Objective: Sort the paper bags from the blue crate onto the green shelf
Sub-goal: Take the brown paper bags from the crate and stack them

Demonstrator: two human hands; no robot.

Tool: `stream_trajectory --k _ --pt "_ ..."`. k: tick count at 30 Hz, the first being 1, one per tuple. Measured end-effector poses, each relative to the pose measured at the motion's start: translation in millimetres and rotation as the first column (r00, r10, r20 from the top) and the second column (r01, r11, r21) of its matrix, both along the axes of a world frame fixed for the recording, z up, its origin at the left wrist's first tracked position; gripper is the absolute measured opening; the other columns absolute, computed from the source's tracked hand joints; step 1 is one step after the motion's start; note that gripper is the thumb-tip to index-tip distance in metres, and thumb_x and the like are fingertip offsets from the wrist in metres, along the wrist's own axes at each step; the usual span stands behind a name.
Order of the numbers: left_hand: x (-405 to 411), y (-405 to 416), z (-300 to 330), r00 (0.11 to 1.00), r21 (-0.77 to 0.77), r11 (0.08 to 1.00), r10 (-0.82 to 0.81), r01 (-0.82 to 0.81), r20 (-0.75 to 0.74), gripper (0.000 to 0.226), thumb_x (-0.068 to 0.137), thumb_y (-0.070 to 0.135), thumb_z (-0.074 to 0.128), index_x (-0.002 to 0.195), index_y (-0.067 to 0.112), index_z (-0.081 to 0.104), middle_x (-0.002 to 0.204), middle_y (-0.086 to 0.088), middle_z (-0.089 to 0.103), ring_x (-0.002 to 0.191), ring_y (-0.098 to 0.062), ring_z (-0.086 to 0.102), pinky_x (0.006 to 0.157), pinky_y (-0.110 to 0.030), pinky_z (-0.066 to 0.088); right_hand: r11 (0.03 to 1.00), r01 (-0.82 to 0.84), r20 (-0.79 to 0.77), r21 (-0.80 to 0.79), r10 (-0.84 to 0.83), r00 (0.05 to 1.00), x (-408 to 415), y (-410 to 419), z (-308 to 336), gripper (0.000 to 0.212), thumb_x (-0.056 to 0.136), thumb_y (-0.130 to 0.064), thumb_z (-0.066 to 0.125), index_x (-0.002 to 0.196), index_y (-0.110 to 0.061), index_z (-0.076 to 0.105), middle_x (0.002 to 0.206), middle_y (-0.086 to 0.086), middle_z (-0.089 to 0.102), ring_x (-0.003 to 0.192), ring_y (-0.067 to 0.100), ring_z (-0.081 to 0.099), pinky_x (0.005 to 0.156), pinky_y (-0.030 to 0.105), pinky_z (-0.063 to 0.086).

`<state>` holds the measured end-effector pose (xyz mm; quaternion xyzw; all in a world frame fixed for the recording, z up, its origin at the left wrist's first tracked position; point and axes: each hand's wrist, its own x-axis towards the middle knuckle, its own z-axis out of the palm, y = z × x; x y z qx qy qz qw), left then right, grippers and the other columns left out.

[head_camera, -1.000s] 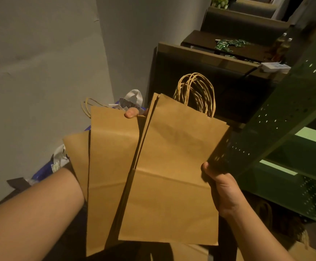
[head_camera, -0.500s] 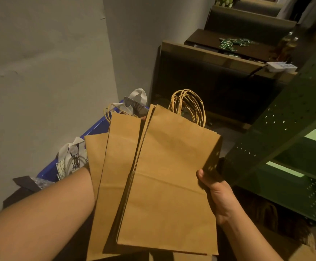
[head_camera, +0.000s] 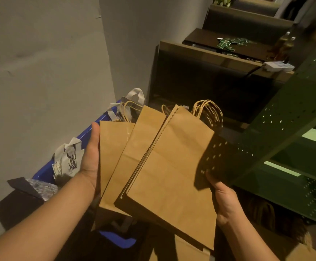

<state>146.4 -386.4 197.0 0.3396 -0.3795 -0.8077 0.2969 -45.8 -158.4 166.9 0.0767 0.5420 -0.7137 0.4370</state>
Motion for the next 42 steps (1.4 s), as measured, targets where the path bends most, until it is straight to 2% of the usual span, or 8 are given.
stream_trajectory --k 3,9,13,18,24,29,35,42 --pt "5 -4 5 0.995 0.012 0.995 -0.102 0.102 0.001 0.083 0.087 0.080 0.047 0.142 0.018 0.060 0.143 -0.024 0.059 0.130 -0.047 0.057 0.106 -0.061 0.047 0.999 -0.041 -0.033 -0.001 0.041 0.999 0 2 -1 0.036 0.075 -0.022 0.071 0.104 -0.001 0.067 0.076 0.015 0.075 0.069 0.033 0.073 0.069 0.044 0.056" --pt "-5 -19 33 0.960 0.081 0.957 -0.278 0.279 -0.017 0.076 0.098 0.073 0.027 0.144 0.020 0.059 0.136 -0.019 0.065 0.119 -0.035 0.067 0.090 -0.047 0.058 0.993 -0.121 -0.186 0.008 0.120 0.975 5 -9 9 0.037 0.068 -0.019 0.084 0.097 -0.007 0.065 0.082 0.008 0.063 0.078 0.023 0.058 0.074 0.037 0.045" --pt "-7 -18 52 0.928 0.153 0.918 -0.346 0.365 -0.137 0.086 0.094 0.078 0.039 0.153 0.016 0.048 0.152 -0.022 0.049 0.137 -0.038 0.053 0.109 -0.053 0.048 0.989 -0.145 -0.241 0.011 0.143 0.960 8 -18 22 0.067 0.050 -0.034 0.094 0.107 -0.011 0.066 0.105 0.011 0.063 0.100 0.029 0.058 0.101 0.049 0.044" --pt "-16 -16 74 0.921 0.186 0.903 -0.376 0.388 -0.099 0.038 0.097 0.035 0.058 0.122 0.009 0.072 0.106 -0.011 0.075 0.089 -0.024 0.077 0.079 -0.042 0.065 0.981 -0.188 -0.169 -0.051 0.177 0.970 -2 -18 30 0.067 0.066 -0.029 0.090 0.123 -0.004 0.066 0.118 0.019 0.072 0.117 0.044 0.063 0.109 0.060 0.043" --pt "-20 -21 78 0.931 0.233 0.902 -0.360 0.363 -0.057 0.051 0.101 0.040 0.059 0.141 0.010 0.061 0.112 -0.007 0.069 0.092 -0.022 0.074 0.081 -0.040 0.064 0.979 -0.198 -0.213 -0.049 0.183 0.960 -7 -13 48 0.035 0.078 -0.019 0.083 0.103 -0.004 0.063 0.077 0.009 0.074 0.064 0.018 0.074 0.048 0.022 0.055" --pt "-25 -11 82 0.911 0.111 0.906 -0.398 0.409 -0.113 0.035 0.091 0.025 0.070 0.120 0.006 0.071 0.100 -0.014 0.075 0.084 -0.027 0.077 0.071 -0.042 0.065 0.978 -0.210 -0.266 0.020 0.208 0.941 -10 -13 55 0.060 0.067 -0.028 0.083 0.119 -0.002 0.066 0.102 0.012 0.075 0.100 0.030 0.069 0.099 0.048 0.052" --pt "-36 -11 92 0.930 0.017 0.930 -0.365 0.366 -0.040 0.045 0.085 0.025 0.075 0.127 0.008 0.067 0.099 -0.012 0.073 0.081 -0.025 0.076 0.076 -0.043 0.062 0.977 -0.212 -0.309 -0.025 0.194 0.931 -6 -21 62 0.103 0.036 -0.057 0.097 0.124 -0.011 0.069 0.118 0.007 0.075 0.117 0.030 0.067 0.116 0.053 0.038" --pt "-42 -13 80 0.929 0.094 0.926 -0.356 0.366 -0.104 0.025 0.084 0.027 0.067 0.101 0.009 0.072 0.083 -0.007 0.072 0.070 -0.023 0.072 0.070 -0.038 0.062 0.974 -0.226 -0.337 0.029 0.222 0.915 -10 -24 66 0.009 0.091 -0.025 0.069 0.099 -0.026 0.066 0.086 -0.017 0.074 0.085 -0.001 0.067 0.088 0.022 0.042"
